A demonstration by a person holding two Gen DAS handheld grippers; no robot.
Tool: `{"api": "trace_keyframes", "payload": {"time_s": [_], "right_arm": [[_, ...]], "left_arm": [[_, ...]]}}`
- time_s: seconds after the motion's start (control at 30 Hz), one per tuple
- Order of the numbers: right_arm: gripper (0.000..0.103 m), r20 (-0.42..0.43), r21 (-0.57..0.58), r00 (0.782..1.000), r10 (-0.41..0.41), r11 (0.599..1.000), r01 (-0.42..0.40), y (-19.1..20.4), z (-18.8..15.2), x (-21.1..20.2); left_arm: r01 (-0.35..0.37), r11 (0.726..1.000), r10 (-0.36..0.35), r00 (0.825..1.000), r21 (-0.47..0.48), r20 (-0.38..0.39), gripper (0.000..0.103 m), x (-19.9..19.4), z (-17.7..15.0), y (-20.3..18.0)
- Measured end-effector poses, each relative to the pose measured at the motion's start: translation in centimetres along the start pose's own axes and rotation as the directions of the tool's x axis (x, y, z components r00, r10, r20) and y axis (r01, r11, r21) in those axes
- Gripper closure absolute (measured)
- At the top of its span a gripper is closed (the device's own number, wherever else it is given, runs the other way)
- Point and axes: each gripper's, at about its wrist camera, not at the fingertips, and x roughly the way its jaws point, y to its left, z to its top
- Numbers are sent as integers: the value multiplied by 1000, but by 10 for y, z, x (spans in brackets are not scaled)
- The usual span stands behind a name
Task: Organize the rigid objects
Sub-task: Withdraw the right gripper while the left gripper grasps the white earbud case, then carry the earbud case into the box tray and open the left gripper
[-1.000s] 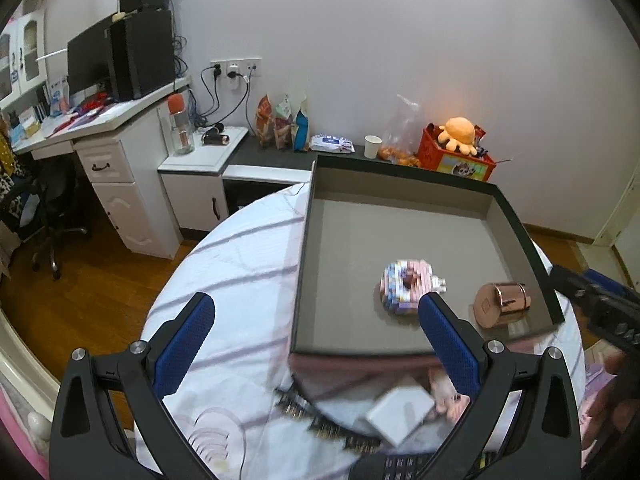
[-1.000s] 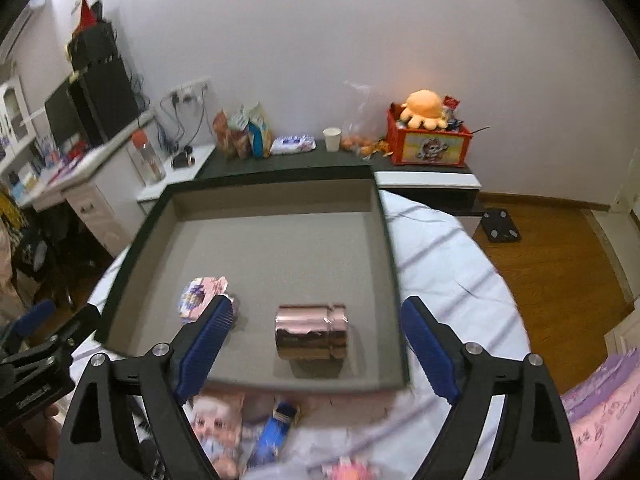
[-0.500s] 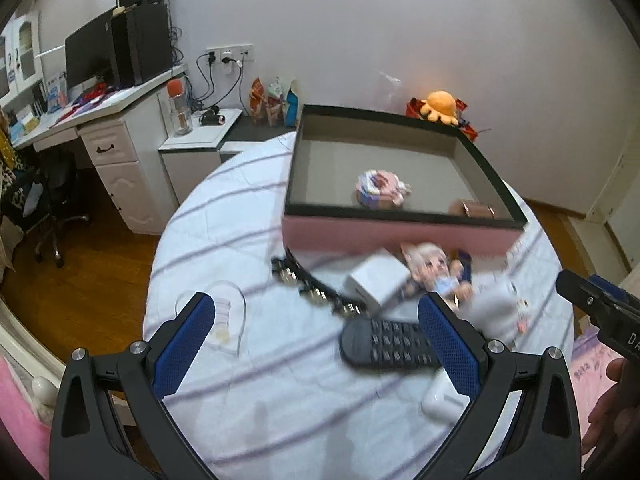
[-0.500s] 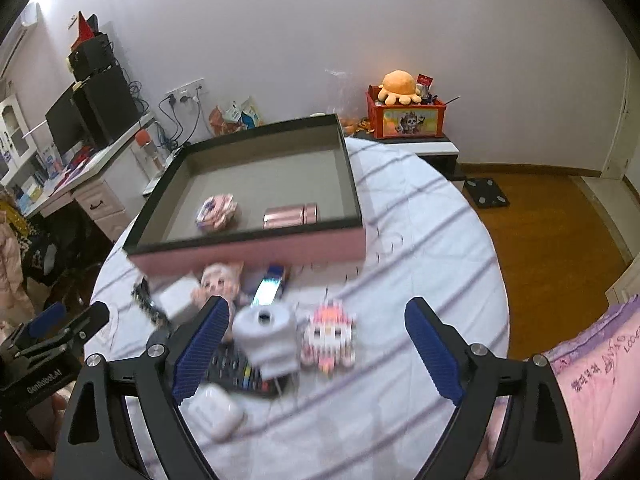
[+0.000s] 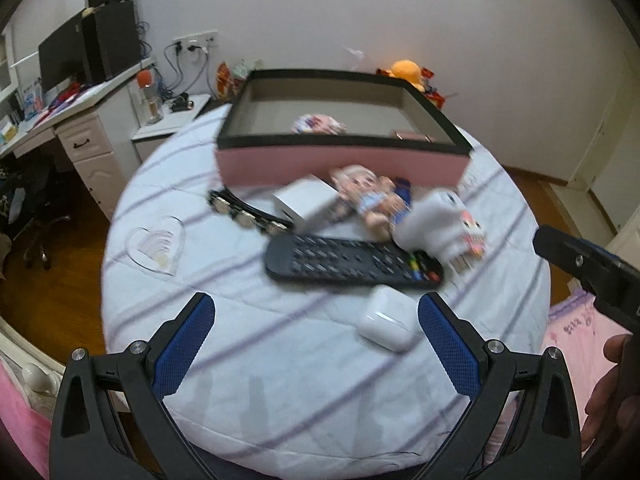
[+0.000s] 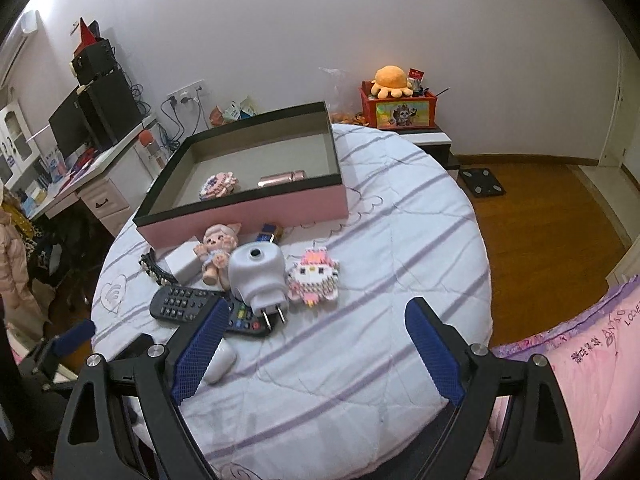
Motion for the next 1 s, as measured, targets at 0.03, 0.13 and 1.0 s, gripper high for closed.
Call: {"api": "trace_keyframes", "payload": {"time_s": [0.03,0.13,1.0], "right_arm": [[12,0,1,1000,1,1000,-1,-2,-2,-1],[12,2,5,1000,10,1000,-10,-11,-5,-3],[12,-24,37,1000,5,999,-4,-22,3,18]], "left_arm": [[2,1000,-2,1000,10,-6,0,2,-3,-6],[-9,999,10,1000,42,-13,0,12,-7,-24],[65,991,-54,994,116,-92,57,58,-13,-24]]}}
